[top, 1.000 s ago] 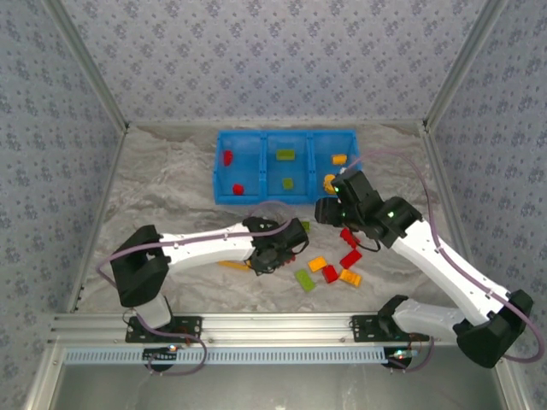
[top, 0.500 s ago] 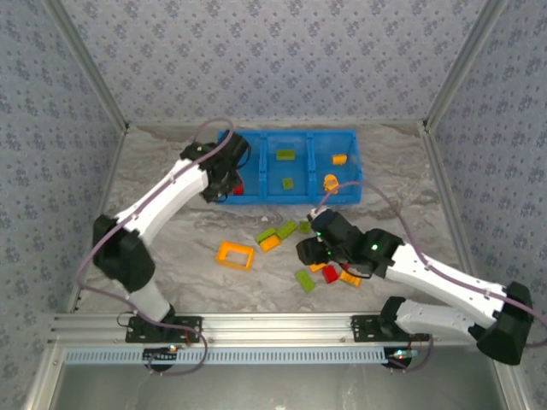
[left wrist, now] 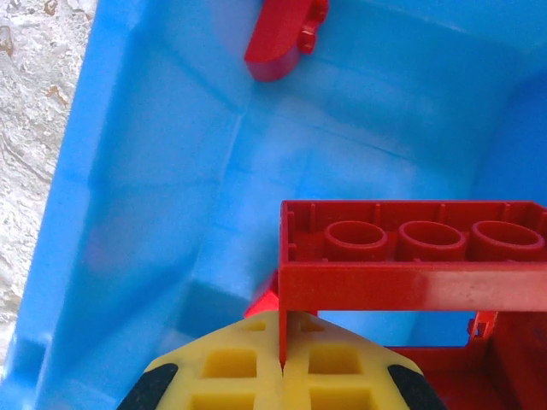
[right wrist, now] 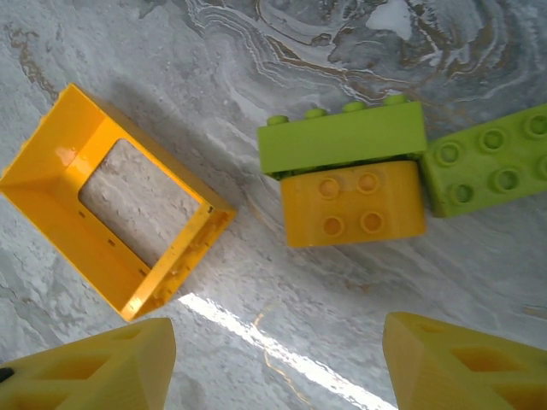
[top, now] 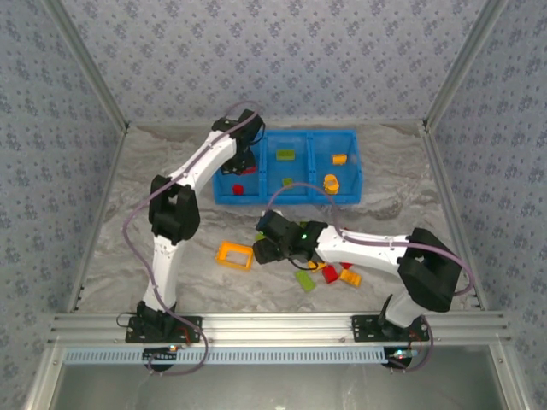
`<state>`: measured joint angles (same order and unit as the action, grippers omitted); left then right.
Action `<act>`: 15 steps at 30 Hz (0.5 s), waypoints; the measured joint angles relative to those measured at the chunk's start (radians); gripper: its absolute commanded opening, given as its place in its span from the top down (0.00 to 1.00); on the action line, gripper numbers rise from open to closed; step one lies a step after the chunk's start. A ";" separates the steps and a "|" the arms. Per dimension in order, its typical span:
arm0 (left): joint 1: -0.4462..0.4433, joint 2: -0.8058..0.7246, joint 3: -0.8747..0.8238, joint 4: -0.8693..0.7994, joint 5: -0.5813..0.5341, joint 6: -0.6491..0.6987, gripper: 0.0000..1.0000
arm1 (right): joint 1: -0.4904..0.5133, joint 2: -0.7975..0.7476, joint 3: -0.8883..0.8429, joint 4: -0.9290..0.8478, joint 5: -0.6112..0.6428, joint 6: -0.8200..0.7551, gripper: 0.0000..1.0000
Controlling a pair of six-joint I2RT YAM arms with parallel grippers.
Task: Sort the legos into containers by color
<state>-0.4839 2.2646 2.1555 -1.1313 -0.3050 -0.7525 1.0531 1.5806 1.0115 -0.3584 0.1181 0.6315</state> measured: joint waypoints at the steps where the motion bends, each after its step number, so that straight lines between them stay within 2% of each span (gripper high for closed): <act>1: 0.006 0.013 0.014 -0.012 -0.001 0.005 1.00 | 0.002 0.010 0.007 0.003 -0.002 0.013 0.32; 9: 0.020 0.097 0.065 -0.030 0.032 0.055 1.00 | 0.021 0.123 0.110 0.021 -0.006 0.084 0.32; 15: 0.020 0.190 0.114 -0.027 0.043 0.106 1.00 | 0.026 0.150 0.120 0.026 -0.010 0.123 0.32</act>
<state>-0.4637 2.4542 2.2696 -1.1584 -0.2615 -0.6464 1.0794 1.7302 1.1313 -0.3325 0.1078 0.7547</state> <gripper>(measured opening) 0.050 0.678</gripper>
